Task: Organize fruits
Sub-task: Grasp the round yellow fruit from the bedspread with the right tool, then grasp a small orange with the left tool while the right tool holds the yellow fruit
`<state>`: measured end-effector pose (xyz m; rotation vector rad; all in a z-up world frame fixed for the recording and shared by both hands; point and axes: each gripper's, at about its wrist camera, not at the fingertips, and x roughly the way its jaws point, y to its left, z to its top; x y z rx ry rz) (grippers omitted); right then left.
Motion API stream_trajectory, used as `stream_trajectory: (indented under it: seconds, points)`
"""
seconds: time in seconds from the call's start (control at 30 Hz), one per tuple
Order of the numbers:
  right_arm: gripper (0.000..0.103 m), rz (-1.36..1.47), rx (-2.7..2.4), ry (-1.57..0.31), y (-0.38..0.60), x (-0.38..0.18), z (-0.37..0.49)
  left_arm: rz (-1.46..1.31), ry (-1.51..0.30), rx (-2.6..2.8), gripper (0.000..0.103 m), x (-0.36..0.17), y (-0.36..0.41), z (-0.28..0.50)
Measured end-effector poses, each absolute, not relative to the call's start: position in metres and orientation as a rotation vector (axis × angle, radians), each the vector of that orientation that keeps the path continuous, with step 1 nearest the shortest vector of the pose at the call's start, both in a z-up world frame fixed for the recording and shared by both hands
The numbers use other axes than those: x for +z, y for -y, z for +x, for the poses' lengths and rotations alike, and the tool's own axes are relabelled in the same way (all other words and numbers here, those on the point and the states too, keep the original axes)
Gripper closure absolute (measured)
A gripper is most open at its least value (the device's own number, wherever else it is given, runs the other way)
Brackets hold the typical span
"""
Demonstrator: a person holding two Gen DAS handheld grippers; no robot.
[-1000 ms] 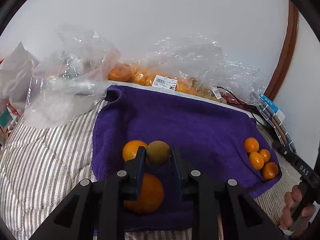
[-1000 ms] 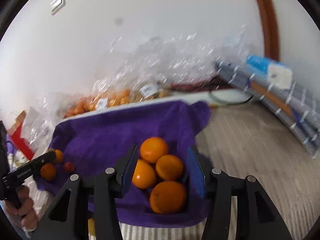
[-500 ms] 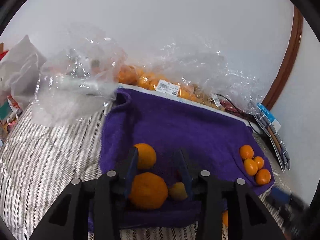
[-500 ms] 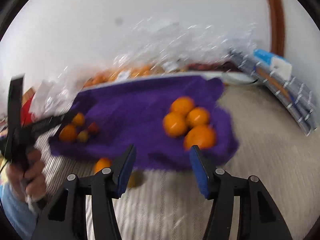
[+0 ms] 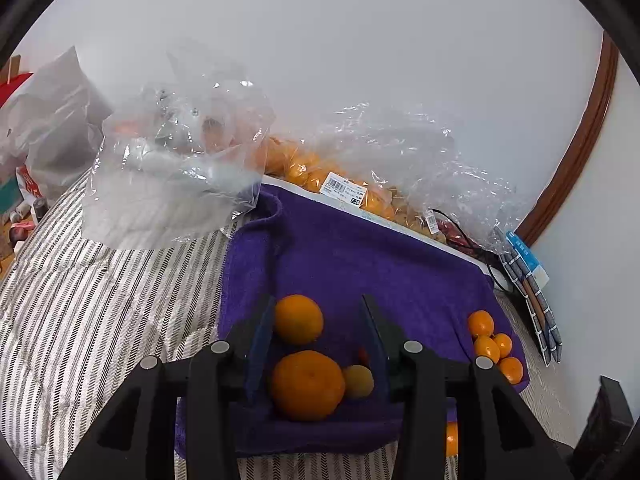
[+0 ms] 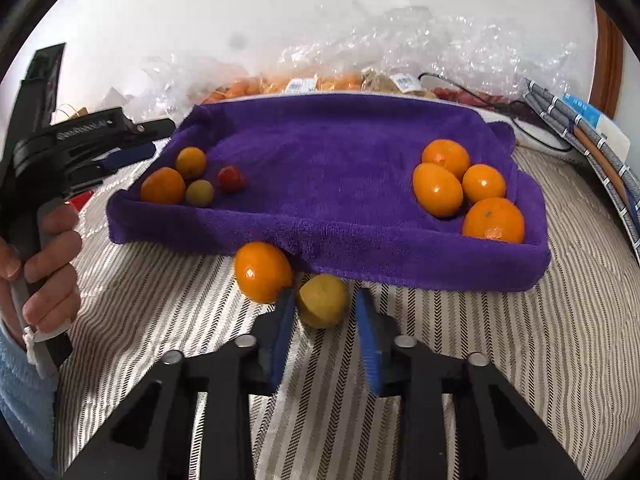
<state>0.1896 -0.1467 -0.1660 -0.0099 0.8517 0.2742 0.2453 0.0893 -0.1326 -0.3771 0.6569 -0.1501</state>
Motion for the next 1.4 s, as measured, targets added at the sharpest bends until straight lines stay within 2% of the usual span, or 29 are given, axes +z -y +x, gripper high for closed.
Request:
stream_trajectory:
  seconds: [0.4,0.6,0.77,1.17,1.4]
  points:
    - [0.075,0.014,0.223,-0.81,0.164,-0.161,0.174,-0.28,-0.631,-0.197,0.062,-0.129,-0.065,0.239]
    - [0.075,0.021,0.149,-0.846,0.199,-0.167,0.165,-0.226,-0.603,-0.202,0.062,-0.127,-0.053,0.234]
    - [0.075,0.083,0.097,-0.793,0.226,-0.162,0.155,-0.19,-0.562,-0.204,0.062,-0.127,-0.048,0.227]
    - [0.075,0.067,0.091,-0.786,0.221,-0.16,0.153,-0.148,-0.552,-0.232,0.062,-0.126,-0.042,0.215]
    - [0.075,0.104,0.102,-0.79,0.227,-0.161,0.154,-0.176,-0.615,-0.275,0.062,-0.137,-0.041,0.183]
